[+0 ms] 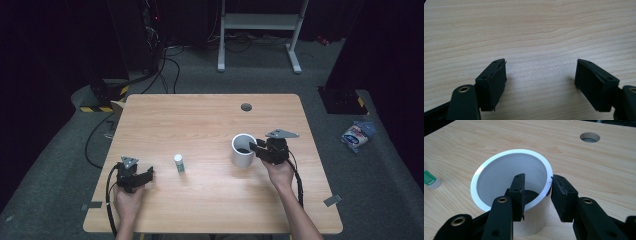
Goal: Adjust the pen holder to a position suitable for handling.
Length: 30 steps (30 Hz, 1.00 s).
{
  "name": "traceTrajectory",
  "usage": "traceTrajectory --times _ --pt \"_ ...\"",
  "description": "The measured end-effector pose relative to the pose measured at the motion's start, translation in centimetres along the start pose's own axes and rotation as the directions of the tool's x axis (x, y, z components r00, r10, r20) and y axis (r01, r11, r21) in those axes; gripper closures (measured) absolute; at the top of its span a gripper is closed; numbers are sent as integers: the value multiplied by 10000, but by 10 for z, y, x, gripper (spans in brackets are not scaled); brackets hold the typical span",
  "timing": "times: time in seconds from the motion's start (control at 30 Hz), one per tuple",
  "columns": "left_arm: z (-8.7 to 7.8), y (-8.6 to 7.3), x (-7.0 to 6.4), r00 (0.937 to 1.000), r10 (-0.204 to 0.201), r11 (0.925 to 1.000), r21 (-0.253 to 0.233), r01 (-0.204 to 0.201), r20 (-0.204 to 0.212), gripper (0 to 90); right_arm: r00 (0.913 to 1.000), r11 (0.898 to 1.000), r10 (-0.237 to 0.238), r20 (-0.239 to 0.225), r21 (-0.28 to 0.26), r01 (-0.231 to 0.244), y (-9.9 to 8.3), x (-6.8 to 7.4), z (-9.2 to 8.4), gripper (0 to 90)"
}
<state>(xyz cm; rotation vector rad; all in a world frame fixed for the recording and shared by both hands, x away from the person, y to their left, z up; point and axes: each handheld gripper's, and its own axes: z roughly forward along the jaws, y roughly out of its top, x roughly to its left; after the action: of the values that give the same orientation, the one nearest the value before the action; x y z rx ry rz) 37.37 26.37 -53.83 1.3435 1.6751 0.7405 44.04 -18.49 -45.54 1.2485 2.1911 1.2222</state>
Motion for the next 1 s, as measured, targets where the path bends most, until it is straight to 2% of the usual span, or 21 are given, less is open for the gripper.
traceTrajectory --times 0.57,0.6,1.0 --pt "0 0 0 10000 -15 10000 -22 15 -9 254 9986 9996 -274 -446 -12 274 -15 20 -15 638" --pt "0 0 0 10000 -3 10000 -7 3 1 254 9979 9991 -418 -485 -50 416 -16 23 -17 636" --pt "0 0 0 10000 50 10000 12 -50 -4 254 9946 9985 -548 -879 -55 545 -27 42 -26 636"
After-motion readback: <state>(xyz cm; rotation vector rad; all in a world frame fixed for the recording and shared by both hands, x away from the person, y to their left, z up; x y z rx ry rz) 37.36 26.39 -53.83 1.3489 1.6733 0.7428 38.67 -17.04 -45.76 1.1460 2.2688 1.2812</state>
